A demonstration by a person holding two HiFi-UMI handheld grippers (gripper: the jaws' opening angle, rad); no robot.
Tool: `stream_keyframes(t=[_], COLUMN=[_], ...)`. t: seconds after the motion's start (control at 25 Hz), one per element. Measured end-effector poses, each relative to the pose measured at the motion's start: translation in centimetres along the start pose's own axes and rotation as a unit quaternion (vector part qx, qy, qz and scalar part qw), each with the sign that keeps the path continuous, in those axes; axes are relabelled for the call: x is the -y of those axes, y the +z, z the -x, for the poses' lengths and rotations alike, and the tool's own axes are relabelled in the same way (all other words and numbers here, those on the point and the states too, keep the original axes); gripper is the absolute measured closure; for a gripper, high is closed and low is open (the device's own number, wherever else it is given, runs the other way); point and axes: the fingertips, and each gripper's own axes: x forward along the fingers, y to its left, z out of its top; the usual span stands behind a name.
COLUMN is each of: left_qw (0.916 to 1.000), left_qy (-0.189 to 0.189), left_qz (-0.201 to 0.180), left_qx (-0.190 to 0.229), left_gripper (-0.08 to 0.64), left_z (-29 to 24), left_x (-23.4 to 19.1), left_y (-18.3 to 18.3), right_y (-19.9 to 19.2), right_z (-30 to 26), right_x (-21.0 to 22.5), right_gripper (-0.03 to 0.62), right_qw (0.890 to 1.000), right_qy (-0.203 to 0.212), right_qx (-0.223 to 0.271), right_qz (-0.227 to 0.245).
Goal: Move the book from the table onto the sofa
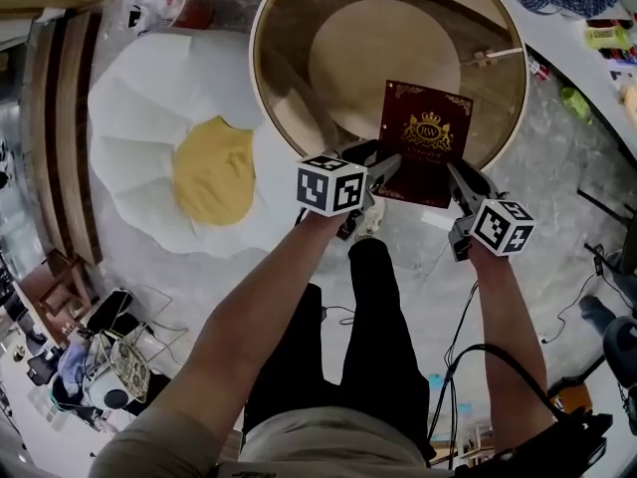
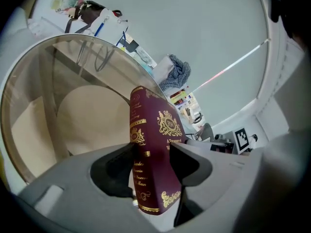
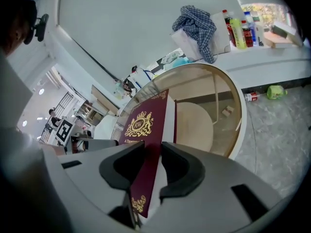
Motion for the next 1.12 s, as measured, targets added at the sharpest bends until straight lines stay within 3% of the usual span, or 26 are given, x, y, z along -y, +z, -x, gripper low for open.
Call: stream_keyframes(t=[0.36,0.48,0.6,0.84,1.12], left_qw=[0.9968,0.9944,0.9904,0.9767,0.9538], left_qy=[0.013,0.025,0.041,0.079,0.128], left_qz=[0.022,0.031,0.048,0.099,0.161], left_qx=[0.075,0.098,0.123,0.174,0.220], left_gripper=[0.336,0.336,0.336,0.336,0.336], left_z=[9.7,11.0,15.0,25.7,32.8], left_x=[-2.2,-2.4,-4.7,-11.7,-19.7], left_y=[0.1,0.0,-1.1,-5.6,-11.5], right_y=[-1.1,-1.1,-2.6,-7.8,-15.1], right_z=[-2.2,-2.4,-4.5,-10.5,-17.7], right_x=[-8.8,-9.8,-13.6,-24.3,-31.0], right_gripper=[0.474,0.474,0.474,0.474,0.474], right_qw=[0.998,0.997,0.994,0.981,0.962], right_qy=[0.040,0.057,0.079,0.122,0.162], right_qx=[-0.008,-0.018,-0.037,-0.082,-0.143], right_qz=[0.038,0.050,0.072,0.124,0.165])
